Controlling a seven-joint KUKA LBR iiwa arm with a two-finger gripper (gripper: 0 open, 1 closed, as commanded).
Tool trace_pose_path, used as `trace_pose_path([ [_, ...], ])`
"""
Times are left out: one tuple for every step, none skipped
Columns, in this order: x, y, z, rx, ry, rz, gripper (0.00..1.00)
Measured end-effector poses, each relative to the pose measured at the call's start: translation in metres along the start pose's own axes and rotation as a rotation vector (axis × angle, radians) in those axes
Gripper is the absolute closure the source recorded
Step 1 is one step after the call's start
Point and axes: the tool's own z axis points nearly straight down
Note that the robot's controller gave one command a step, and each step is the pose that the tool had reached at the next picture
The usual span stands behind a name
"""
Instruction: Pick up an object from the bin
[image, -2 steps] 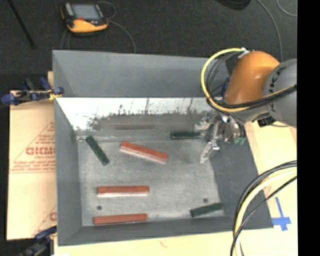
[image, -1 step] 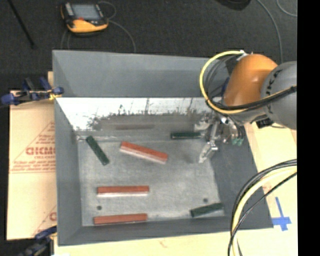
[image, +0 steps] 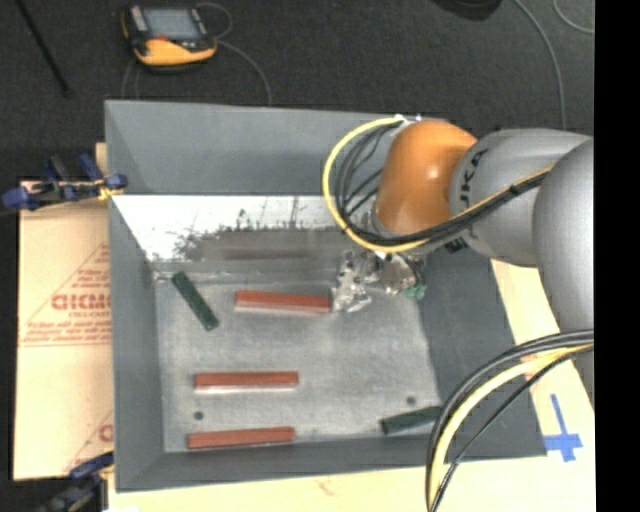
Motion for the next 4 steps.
trace_pose_path([
  [0.000,0.000,0.000,0.001,0.000,-0.001,0.00],
  [0.000,-0.001,0.000,0.001,0.000,-0.001,0.00],
  [0.019,0.050,0.007,0.004,0.014,-0.005,1.00],
  [0.019,0.050,0.007,0.004,0.014,-0.005,1.00],
])
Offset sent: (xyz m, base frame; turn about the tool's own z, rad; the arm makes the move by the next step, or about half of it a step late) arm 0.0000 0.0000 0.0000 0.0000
